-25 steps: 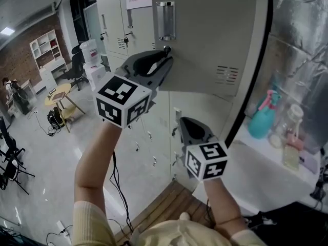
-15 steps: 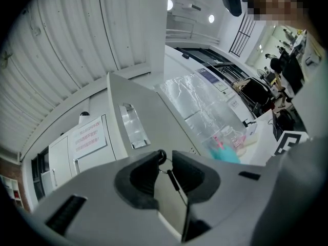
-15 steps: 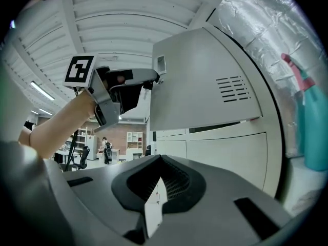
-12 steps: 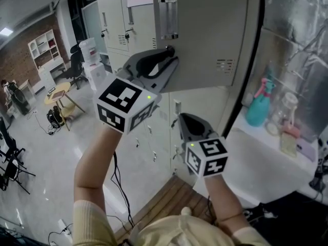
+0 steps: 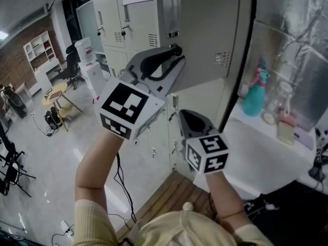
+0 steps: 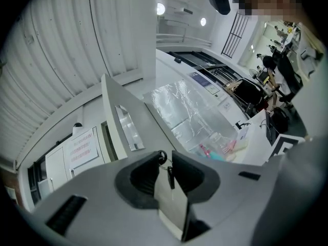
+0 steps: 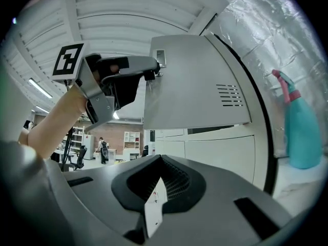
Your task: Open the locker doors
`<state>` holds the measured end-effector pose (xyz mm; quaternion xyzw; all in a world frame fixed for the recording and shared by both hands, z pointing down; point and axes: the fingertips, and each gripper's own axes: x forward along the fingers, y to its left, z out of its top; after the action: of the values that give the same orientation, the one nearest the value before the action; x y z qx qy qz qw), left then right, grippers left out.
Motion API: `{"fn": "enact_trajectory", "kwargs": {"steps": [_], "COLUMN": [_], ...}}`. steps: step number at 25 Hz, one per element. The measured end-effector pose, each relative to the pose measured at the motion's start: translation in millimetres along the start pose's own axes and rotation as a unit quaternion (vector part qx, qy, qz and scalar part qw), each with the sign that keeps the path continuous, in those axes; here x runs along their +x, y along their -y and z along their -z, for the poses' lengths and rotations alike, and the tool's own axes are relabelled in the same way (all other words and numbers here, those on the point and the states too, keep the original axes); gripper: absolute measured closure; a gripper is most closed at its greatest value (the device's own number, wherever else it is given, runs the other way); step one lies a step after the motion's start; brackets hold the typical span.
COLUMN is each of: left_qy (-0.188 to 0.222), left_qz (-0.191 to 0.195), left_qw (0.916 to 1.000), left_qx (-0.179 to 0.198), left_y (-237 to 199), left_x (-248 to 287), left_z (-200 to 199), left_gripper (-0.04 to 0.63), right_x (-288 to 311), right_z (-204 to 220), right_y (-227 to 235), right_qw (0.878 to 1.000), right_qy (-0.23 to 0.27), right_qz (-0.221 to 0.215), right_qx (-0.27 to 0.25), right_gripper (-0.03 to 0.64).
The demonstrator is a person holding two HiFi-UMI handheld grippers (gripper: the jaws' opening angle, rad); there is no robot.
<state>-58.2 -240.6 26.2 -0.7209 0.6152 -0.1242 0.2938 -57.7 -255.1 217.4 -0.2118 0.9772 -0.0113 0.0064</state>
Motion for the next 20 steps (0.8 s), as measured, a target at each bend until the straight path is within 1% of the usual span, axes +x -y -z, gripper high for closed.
{"fn": "enact_trajectory", "kwargs": {"steps": [4,7,10,15,18,20], "left_qy": [0.014,0.029,0.042,0.068,0.087,0.097], "left_qz": [0.014,0.024,0.034,0.053,0.068,0.077], "left_qw": [0.9998,0.9993,0.9985,0.996,0.9923,0.9899], "left_qx": [-0.006,0.001,-0.003,-0.025,-0.056,-0.069], "left_y": [9.4,19.1,30.3,43.0,49.9,53.8], "left_x": [-7.0,-7.0,-8.0,-12.4,-12.7,-13.9], "left_z": [-10.4,-19.1,-26.7,-35.8,-39.9,-42.8], "left_gripper": [0.517,0.518,0.52,0.529,0.529,0.529], "right_x": [-6.0,-11.3,-17.4,-27.1,-33.2,-37.4], "right_z": [-3.1,-2.7,-0.5,2.5,6.5,8.1], "right_y": [-2.4,1.6,4.9,6.4,10.1,13.3], "right_qw": [1.0,1.0,0.999,0.998,0.997,0.997], "right_qy": [0.004,0.006,0.006,0.007,0.004,0.004], "right_qz": [0.014,0.026,0.038,0.059,0.071,0.08], "right_qx": [0.001,0.004,0.005,0.007,0.009,0.01], "right_gripper": [0.614,0.614,0.614,0.614,0.614,0.614]}}
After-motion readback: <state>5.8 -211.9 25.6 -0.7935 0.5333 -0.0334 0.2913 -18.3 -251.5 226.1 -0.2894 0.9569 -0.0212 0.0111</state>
